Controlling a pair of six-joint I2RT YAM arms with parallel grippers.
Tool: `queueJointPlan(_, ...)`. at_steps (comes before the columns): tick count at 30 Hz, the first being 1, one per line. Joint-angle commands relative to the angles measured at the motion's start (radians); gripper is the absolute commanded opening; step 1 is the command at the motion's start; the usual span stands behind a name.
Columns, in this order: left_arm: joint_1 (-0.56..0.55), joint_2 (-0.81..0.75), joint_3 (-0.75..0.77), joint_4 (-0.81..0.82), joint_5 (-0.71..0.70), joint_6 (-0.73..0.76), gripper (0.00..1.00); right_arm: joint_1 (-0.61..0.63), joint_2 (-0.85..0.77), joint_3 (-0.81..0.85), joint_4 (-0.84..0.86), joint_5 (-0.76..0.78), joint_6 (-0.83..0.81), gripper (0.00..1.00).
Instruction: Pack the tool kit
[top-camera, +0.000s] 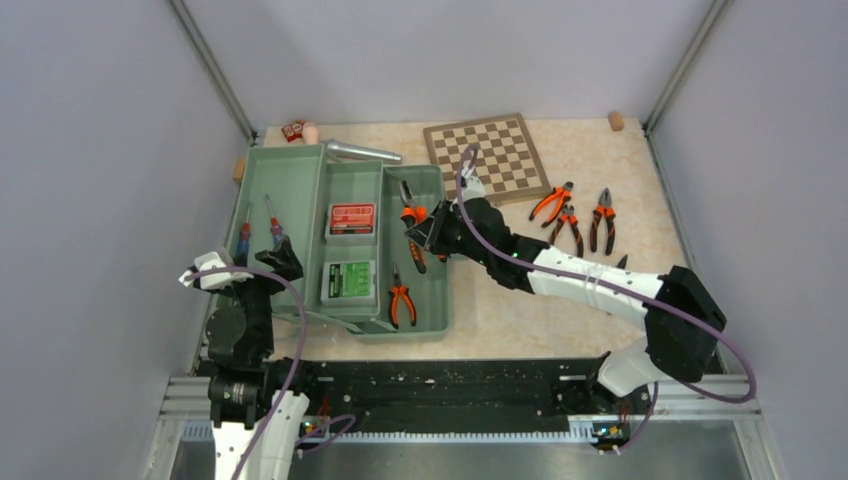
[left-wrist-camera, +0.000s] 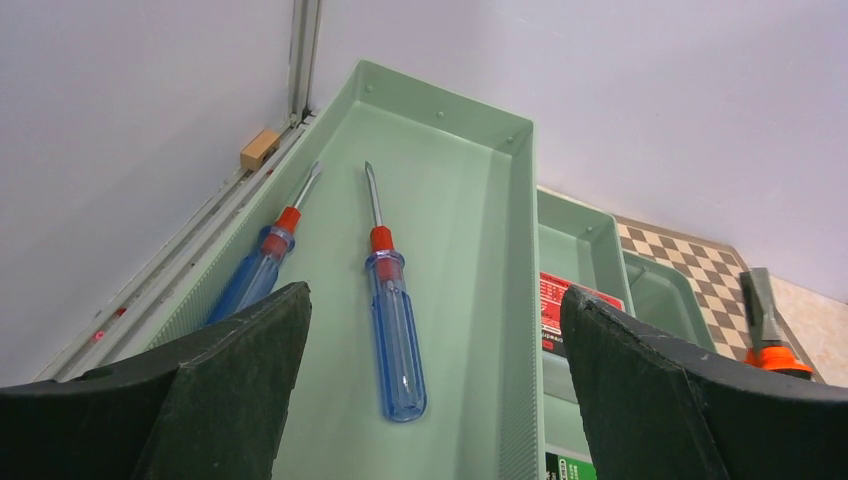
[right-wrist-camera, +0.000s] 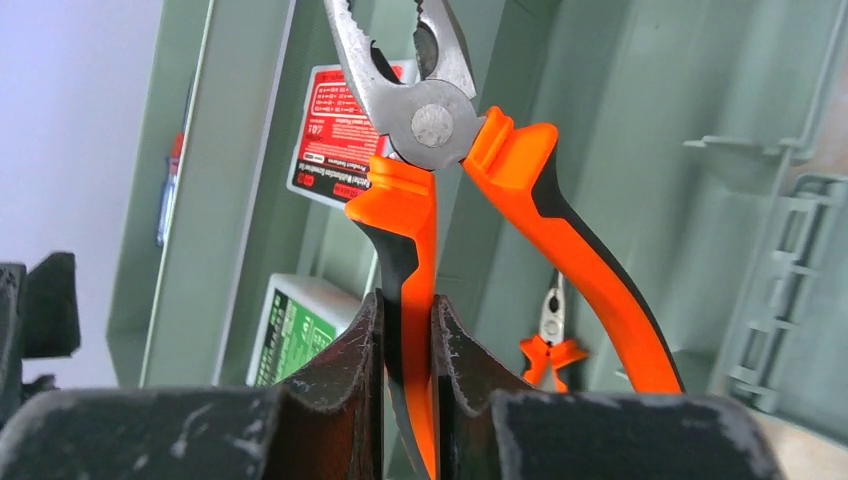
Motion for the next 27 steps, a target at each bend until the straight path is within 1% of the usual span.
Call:
queueJointPlan(1,-0.006,-0.014,-0.004,0.033,0.003,-0.004,0.99,0.010,0.046,0.062,0.250,-0.056,0.174,0.00)
queueJointPlan(5,-0.007,-0.015,-0.004,0.034,0.003,-0.004,0.99,0.021,0.102,0.074,0.301,-0.109,0.235,0.00)
queueJointPlan(11,-0.009,-0.017,-0.005,0.034,0.003,-0.004,0.99,0.036,0.145,0.052,0.340,-0.109,0.323,0.00)
queueJointPlan(16,-0.009,-0.018,-0.005,0.034,0.003,-0.003,0.99,0.045,0.136,0.048,0.318,-0.037,0.333,0.00)
queueJointPlan(19,-0.009,-0.018,-0.005,0.034,0.003,-0.003,0.99,0.045,0.127,0.032,0.349,0.002,0.362,0.00)
queueJointPlan(22,-0.009,-0.021,-0.006,0.034,0.003,-0.003,0.99,0.048,0.134,0.045,0.321,0.047,0.358,0.00)
queueJointPlan(27,-0.009,-0.022,-0.005,0.033,0.002,-0.002,0.99,0.052,0.156,0.005,0.309,0.129,0.374,0.00)
